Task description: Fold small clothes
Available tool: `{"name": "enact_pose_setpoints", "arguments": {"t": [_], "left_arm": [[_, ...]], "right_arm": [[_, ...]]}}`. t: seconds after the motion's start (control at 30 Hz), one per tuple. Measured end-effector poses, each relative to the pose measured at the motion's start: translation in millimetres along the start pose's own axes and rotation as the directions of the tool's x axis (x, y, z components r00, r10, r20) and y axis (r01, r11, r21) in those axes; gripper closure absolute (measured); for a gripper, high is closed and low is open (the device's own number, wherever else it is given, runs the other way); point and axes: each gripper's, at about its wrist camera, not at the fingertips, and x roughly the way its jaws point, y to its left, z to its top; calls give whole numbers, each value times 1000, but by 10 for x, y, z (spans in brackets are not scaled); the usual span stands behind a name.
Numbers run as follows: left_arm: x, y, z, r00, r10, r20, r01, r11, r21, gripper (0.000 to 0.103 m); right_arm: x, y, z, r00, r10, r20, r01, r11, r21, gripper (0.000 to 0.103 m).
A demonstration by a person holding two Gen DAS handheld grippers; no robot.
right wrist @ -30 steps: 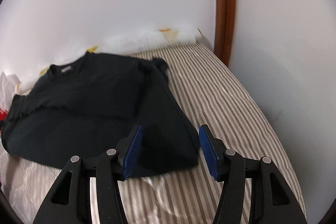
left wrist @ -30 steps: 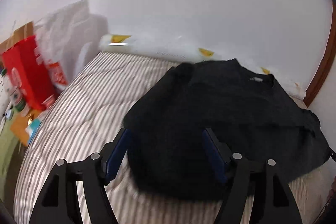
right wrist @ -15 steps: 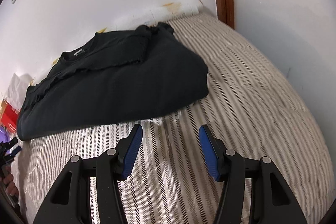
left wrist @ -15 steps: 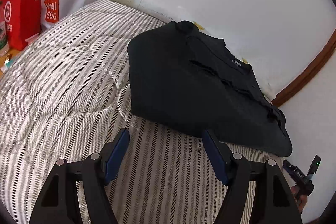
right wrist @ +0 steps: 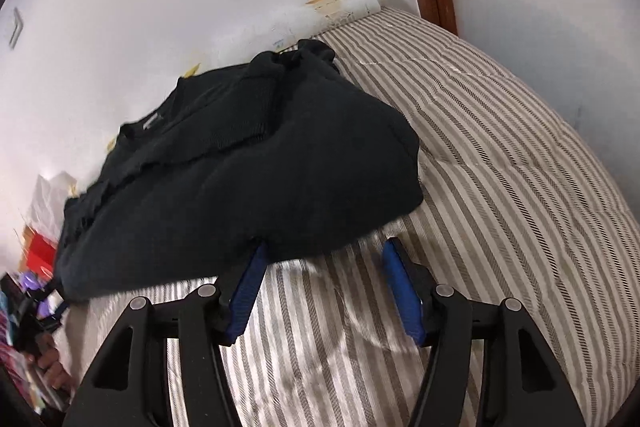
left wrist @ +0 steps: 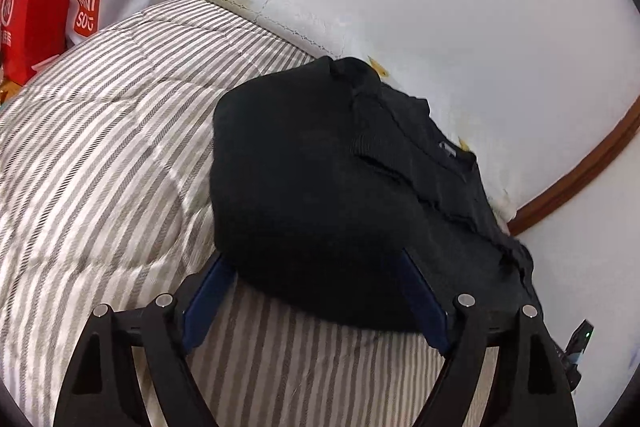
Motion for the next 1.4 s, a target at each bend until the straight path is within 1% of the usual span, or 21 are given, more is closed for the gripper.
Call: {"name": "enact_pose_setpoints", "arguments": {"t": [0.13,0.27,0.33,0.47,0.53,0.6,0.7,0.8,0.83,0.93,1.0,1.03,1.07,1.1,1.13,1.17,1.2,1.27,1.33,1.4], "left_arm": [[74,6,71,1000,-5,22,6,1000,-12,21],[133,-25,138,1000,14,22,-14,1000,-1,21],[142,-44,138,999,23,24,-24,1000,20,22],[152,-82,115,998,51,31,-53,996,66,23],[160,-97,111,998,61,33,-63,995,80,23],[163,-108,108,997,68,33,-71,993,90,24],[148,-101,96,996,78,38,-81,992,93,28],[141,-74,109,997,70,37,-72,994,81,32],[142,-66,113,997,72,40,-75,994,75,34],[150,-67,109,995,89,50,-92,993,73,41],[151,-69,108,992,112,58,-117,990,78,49],[152,-67,111,991,119,62,-124,989,80,55],[146,-60,112,991,117,65,-122,989,77,60],[138,-44,116,991,114,68,-119,990,70,63],[133,-33,119,991,112,69,-117,991,67,69],[127,-26,123,992,107,65,-111,991,69,73],[109,-24,125,993,100,66,-105,992,72,76],[62,-33,121,992,96,78,-101,993,65,81],[14,-48,106,992,102,78,-107,993,56,82],[-72,-67,83,992,95,82,-100,994,51,83]], "right_arm": [[43,-25,74,1000,24,9,-25,998,54,40],[50,-77,124,998,55,15,-57,991,120,40],[1,-82,110,998,62,27,-65,990,127,40],[-191,-63,127,994,69,83,-79,989,126,40],[-214,-59,166,993,79,89,-90,987,131,40],[-142,-50,240,996,54,74,-63,990,128,39],[-46,-66,300,998,36,60,-46,985,167,39],[-103,-51,317,992,69,108,-89,979,184,39],[-101,-51,329,991,74,116,-95,978,187,39],[60,-27,397,996,41,80,-56,980,191,38],[115,1,406,997,6,73,-19,984,177,38],[143,21,415,998,-10,69,-2,986,168,38],[144,49,417,997,-25,71,14,988,154,41],[148,79,416,996,-55,71,45,989,141,52],[150,103,416,993,-91,70,81,988,128,60],[151,132,415,990,-121,78,112,988,110,71],[135,174,409,988,-124,88,117,990,81,83],[99,250,401,986,-132,99,129,991,39,88],[44,293,376,984,-142,110,141,990,16,90],[-44,257,342,985,-134,113,133,991,13,90]]}}
